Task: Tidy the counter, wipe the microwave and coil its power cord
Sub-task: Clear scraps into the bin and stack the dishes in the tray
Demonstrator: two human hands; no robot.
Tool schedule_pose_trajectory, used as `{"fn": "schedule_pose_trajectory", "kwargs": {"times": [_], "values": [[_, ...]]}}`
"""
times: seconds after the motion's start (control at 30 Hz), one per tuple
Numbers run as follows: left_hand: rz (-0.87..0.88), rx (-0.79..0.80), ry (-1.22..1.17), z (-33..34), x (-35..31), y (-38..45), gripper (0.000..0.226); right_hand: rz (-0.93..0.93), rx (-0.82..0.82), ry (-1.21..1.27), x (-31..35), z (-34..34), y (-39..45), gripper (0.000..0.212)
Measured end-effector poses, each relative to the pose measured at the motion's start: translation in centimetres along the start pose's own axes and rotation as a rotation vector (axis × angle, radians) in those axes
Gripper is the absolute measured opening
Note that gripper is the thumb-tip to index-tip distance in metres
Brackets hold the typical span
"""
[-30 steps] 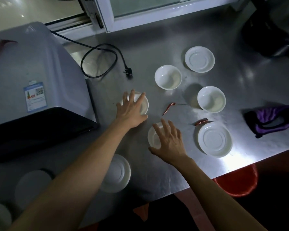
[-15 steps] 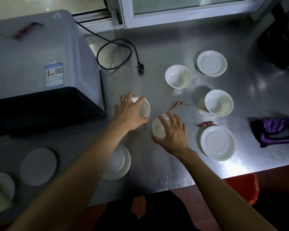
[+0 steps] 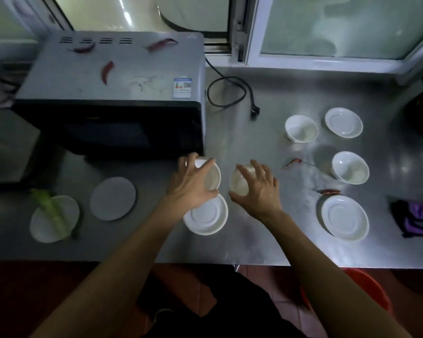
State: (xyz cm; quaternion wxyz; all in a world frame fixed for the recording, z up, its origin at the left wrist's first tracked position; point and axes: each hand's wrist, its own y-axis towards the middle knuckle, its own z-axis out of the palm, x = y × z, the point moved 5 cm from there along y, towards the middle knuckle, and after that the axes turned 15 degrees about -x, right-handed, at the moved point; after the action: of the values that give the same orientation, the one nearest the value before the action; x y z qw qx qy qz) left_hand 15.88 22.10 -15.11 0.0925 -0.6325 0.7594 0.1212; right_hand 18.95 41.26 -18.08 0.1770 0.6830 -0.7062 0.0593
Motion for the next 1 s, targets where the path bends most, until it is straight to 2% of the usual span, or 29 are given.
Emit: {"fn": "schedule_pose_trajectory", "kwargs": {"times": [0.27,0.63,0.8,1.0], "values": [[-0.147,-0.118,-0.001,-7.6,9.6,-11.6,0.09,-0.188,0.01,-0.01,13.1,0.2,-4.9,0.08],[-0.485,-0.135,0.045,-13.8,25.4,-26.2,0.086,-0.472,0.103,0.058,31.5,3.6,-11.1,0.082],[-0.597,-0.144,0.044,-14.9,30.3,-28.9,0.084,-0.561,0.147,0.076,37.6,6.3,-11.4,0.082],[-0.701,-0.156,0.072,-14.9,36.0,-27.8,0.086,-0.585,0.196,0.159,42.7,10.2,-9.1,0.078]]}}
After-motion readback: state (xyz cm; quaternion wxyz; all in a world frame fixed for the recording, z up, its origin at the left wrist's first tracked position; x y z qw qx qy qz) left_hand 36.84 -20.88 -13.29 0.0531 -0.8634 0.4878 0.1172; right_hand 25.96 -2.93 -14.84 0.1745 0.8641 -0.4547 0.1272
